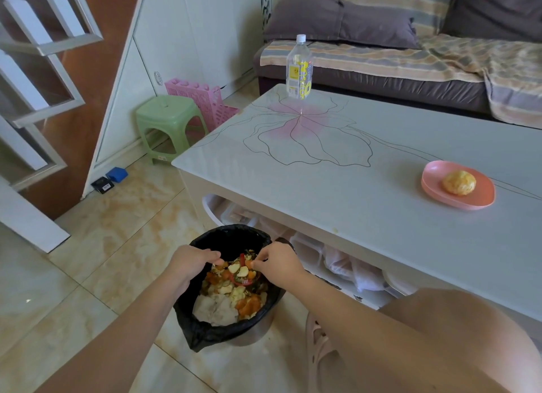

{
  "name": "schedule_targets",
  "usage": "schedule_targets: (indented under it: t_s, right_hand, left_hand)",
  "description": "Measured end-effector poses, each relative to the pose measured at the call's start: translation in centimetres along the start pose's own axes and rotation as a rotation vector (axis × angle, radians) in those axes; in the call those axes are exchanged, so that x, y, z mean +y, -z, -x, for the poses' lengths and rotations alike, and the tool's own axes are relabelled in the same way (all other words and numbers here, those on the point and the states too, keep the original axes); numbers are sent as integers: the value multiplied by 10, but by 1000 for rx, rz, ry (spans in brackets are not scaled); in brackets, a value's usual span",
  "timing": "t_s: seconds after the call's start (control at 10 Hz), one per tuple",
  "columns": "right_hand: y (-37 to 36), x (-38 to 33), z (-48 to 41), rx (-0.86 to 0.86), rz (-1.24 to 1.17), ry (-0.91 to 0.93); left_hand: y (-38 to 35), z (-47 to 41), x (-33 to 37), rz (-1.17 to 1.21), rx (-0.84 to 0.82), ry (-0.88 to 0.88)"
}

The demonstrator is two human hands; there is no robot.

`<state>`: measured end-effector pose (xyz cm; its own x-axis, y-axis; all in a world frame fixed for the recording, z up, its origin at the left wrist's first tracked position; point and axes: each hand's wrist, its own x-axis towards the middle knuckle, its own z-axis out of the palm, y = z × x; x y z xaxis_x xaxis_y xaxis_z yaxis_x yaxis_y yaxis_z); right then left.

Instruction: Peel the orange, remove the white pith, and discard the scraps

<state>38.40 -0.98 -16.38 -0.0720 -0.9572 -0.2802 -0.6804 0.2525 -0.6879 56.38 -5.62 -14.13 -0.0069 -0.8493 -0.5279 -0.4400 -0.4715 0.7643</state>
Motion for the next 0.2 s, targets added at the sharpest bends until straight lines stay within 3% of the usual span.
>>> schedule_targets:
  t_s: [0.2]
  right_hand:
    - [3,1,1,-7,-7,2]
  left_hand:
    - [0,10,5,-129,38,-11]
